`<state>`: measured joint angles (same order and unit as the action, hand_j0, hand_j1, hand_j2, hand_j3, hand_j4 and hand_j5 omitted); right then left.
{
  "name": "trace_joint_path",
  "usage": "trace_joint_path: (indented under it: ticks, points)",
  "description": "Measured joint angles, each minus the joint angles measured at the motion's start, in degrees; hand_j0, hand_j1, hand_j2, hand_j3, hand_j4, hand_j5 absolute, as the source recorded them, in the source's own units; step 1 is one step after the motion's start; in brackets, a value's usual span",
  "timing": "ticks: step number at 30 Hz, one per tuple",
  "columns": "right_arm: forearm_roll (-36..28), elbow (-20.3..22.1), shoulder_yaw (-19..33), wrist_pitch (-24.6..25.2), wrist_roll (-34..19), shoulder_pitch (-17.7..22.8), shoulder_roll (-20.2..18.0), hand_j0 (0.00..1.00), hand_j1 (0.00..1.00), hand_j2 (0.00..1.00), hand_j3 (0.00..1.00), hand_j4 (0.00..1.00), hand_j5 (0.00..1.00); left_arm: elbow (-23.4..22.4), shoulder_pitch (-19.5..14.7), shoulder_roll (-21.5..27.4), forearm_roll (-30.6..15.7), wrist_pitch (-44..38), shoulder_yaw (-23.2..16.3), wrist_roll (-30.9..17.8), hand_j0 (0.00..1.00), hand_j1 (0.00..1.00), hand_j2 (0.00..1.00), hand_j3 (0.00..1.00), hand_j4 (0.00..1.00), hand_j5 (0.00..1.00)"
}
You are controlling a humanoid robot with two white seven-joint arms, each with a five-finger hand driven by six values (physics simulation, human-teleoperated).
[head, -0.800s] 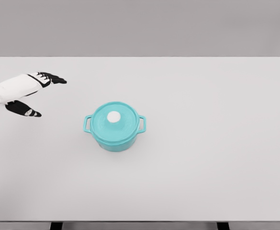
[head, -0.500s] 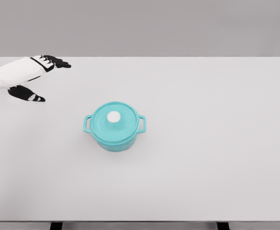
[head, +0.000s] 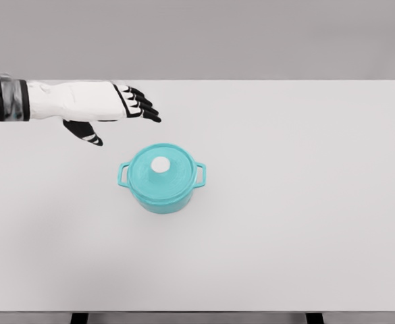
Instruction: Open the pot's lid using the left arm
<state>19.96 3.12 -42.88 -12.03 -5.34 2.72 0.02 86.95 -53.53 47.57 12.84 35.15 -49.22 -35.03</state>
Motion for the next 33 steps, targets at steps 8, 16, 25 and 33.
trace_joint_path:
  ticks: [8, 16, 25, 33]
  points:
    - [0.00, -0.01, 0.00, 0.00, 0.00, 0.09, 0.00, 1.00, 1.00, 1.00, 1.00, 1.00, 1.00, 1.99, -2.64, -4.73, 2.90, 0.00, -3.91, 0.00, 1.00, 1.00, 1.00, 1.00, 1.00, 1.00]
    - [0.00, 0.01, 0.00, 0.00, 0.00, 0.00, 0.00, 1.00, 1.00, 1.00, 1.00, 1.00, 1.00, 5.60, -2.64, -4.94, 4.05, -0.01, -6.45, 0.00, 1.00, 1.00, 1.00, 1.00, 1.00, 1.00]
    - [0.00, -0.02, 0.00, 0.00, -0.01, 0.00, 0.00, 1.00, 1.00, 1.00, 1.00, 1.00, 1.00, 5.99, -2.55, -5.36, 8.14, 0.00, -8.43, 0.00, 1.00, 1.00, 1.00, 1.00, 1.00, 1.00]
    - [0.00, -0.02, 0.00, 0.00, -0.01, 0.00, 0.00, 1.00, 1.00, 1.00, 1.00, 1.00, 1.00, 6.04, -2.55, -5.69, 8.72, -0.01, -9.84, 0.00, 0.91, 0.91, 0.91, 0.91, 0.91, 0.91]
